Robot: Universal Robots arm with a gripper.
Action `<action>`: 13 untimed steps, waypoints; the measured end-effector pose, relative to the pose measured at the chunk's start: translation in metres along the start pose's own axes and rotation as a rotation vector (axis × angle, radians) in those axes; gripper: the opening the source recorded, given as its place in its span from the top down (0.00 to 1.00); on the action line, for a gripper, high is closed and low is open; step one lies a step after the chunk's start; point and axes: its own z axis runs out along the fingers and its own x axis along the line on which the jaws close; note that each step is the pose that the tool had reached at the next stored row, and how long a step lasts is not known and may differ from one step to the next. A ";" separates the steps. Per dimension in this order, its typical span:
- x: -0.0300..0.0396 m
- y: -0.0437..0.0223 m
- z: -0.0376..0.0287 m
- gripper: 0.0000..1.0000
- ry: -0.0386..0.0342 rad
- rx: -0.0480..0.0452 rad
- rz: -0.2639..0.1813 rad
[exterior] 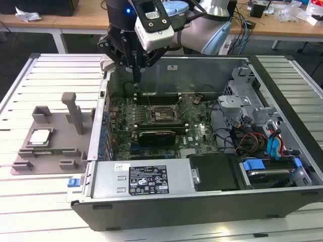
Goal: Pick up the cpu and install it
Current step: 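Reach for the cpu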
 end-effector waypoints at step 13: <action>0.0036 -0.0002 -0.0001 0.89 -0.0001 -0.0006 0.000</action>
